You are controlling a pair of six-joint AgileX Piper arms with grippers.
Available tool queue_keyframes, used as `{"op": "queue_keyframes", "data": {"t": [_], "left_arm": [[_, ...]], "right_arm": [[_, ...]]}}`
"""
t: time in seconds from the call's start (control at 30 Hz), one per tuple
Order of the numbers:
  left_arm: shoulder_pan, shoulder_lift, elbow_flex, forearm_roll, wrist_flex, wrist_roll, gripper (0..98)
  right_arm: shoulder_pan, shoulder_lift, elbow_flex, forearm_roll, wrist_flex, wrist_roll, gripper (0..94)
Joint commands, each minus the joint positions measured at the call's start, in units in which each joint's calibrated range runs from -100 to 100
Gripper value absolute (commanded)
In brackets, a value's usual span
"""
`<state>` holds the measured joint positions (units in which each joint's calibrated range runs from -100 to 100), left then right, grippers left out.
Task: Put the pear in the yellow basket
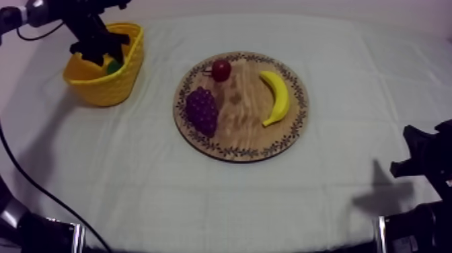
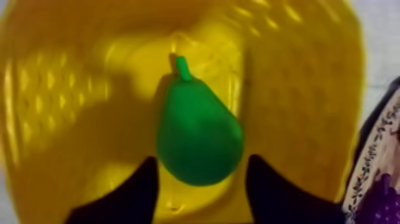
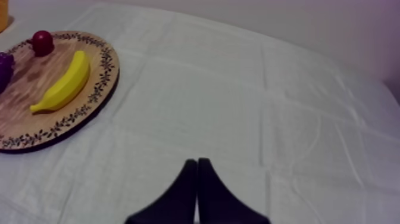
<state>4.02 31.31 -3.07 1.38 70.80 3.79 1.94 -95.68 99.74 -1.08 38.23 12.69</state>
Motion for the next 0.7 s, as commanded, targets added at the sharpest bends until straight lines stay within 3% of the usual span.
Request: {"op": "queue_keyframes", "data": {"t": [0.0,0.1,0.27,0.5,0.67], "left_arm": [[0.0,-4.6,1.6,0.03,-0.4,0.0,19.6],[-0.3,-12.0,5.3,0.12,-1.3,0.4,6.8],[0.2,-28.2,15.1,0.46,-6.2,-1.0,1.2],[0.1,-53.5,35.9,1.15,-19.7,-2.7,0.2],[-0.1,-72.1,56.9,-0.85,-34.7,-3.2,0.1]], "right_arm": [[0.0,0.0,0.0,0.0,0.0,0.0,0.3],[0.0,0.0,0.0,0.0,0.0,0.0,0.3],[0.0,0.0,0.0,0.0,0.0,0.0,0.3],[0.0,0.0,0.0,0.0,0.0,0.0,0.3],[0.0,0.0,0.0,0.0,0.0,0.0,0.3]]}}
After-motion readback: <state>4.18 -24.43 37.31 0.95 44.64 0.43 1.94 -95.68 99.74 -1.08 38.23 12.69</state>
